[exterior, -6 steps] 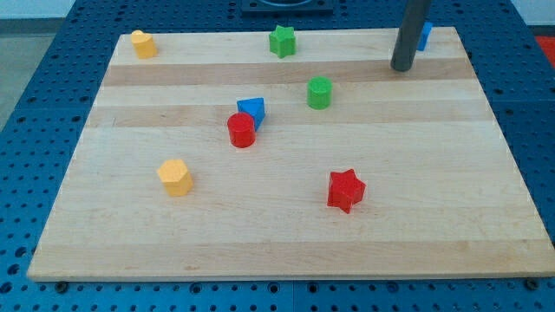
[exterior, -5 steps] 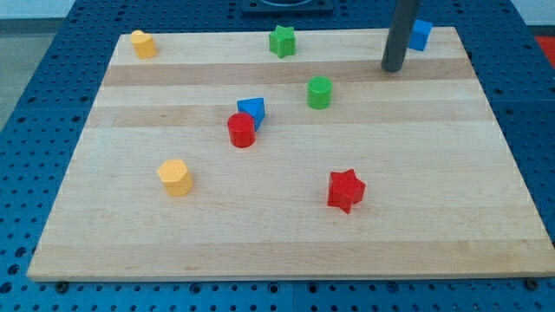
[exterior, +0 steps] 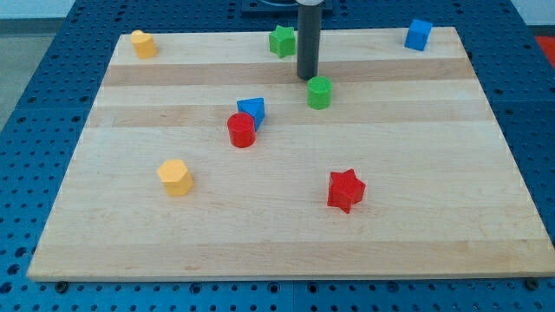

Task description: Move the arm at the right side of the yellow hexagon

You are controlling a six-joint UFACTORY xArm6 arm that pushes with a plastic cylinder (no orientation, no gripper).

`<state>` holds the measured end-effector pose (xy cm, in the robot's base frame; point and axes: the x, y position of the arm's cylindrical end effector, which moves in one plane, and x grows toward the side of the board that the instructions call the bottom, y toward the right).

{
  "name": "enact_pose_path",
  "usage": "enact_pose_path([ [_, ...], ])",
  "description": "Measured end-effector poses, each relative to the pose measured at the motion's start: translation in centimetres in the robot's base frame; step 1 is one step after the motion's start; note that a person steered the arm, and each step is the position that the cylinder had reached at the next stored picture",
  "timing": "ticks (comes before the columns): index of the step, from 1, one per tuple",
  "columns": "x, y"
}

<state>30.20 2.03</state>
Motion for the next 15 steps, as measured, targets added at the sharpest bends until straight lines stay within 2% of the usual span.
enact_pose_path([
  [4,2.3,-11.5],
  [6,6.4,-12.8],
  [8,8.7,-16.2],
  [10,13.8,-16.4],
  [12,15.1,-14.2],
  [15,21.6,-13.1],
])
